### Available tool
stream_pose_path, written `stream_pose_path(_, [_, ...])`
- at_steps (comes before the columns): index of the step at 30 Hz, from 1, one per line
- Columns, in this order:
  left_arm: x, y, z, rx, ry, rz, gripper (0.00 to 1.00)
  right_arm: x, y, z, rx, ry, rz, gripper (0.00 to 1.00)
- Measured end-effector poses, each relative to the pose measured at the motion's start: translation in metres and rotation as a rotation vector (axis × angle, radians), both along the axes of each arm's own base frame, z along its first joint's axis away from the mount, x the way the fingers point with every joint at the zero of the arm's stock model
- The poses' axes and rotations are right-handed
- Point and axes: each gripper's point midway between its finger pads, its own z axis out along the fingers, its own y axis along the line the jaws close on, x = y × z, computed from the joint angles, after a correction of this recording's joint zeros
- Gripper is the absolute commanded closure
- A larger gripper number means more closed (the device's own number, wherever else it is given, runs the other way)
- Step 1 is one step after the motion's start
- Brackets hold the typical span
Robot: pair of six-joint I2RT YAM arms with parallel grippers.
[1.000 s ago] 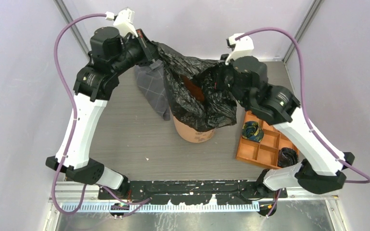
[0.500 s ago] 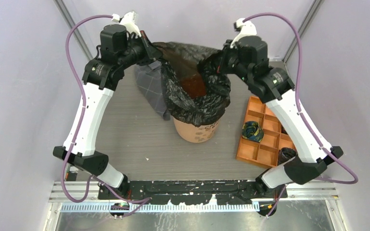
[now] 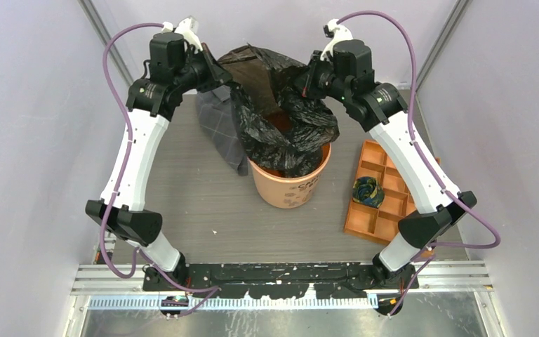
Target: Put the trash bags into the trash bin
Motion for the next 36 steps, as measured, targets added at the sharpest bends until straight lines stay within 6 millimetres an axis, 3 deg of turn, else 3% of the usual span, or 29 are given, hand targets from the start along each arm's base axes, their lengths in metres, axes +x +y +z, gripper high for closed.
stream_pose_path(5, [-0.002, -0.010, 0.001, -0.030, 0.006, -0.040, 1.00, 0.001, -0.007, -0.008, -0.001, 0.008, -0.019, 0.97])
stream_pose_path(9, [-0.004, -0.020, -0.001, -0.043, 0.014, -0.078, 0.99, 0.000, -0.015, -0.020, -0.009, 0.041, -0.037, 0.84])
stream_pose_path(13, [-0.007, -0.028, -0.007, -0.051, 0.032, -0.108, 1.00, -0.007, -0.021, -0.025, -0.009, 0.065, -0.052, 0.60])
stream_pose_path(15, [-0.009, -0.033, -0.013, -0.057, 0.050, -0.123, 1.00, -0.014, -0.025, -0.024, -0.004, 0.074, -0.057, 0.41])
stream_pose_path(20, [-0.014, -0.041, -0.021, -0.058, 0.074, -0.149, 0.99, -0.041, -0.040, -0.015, 0.002, 0.078, -0.067, 0.17])
stream_pose_path(24, [-0.017, -0.046, -0.021, -0.061, 0.076, -0.168, 0.99, -0.067, -0.057, -0.006, -0.004, 0.061, -0.076, 0.10])
stream_pose_path(28, [-0.020, -0.053, -0.022, -0.061, 0.077, -0.185, 0.99, -0.093, -0.068, 0.009, -0.049, 0.008, -0.080, 0.10])
stream_pose_path(32, [-0.023, -0.062, -0.023, -0.063, 0.077, -0.210, 0.99, -0.121, -0.043, 0.013, -0.150, -0.040, -0.014, 0.13])
stream_pose_path(36, [-0.024, -0.065, -0.026, -0.060, 0.082, -0.218, 0.99, -0.145, -0.007, -0.002, -0.238, -0.051, 0.091, 0.13])
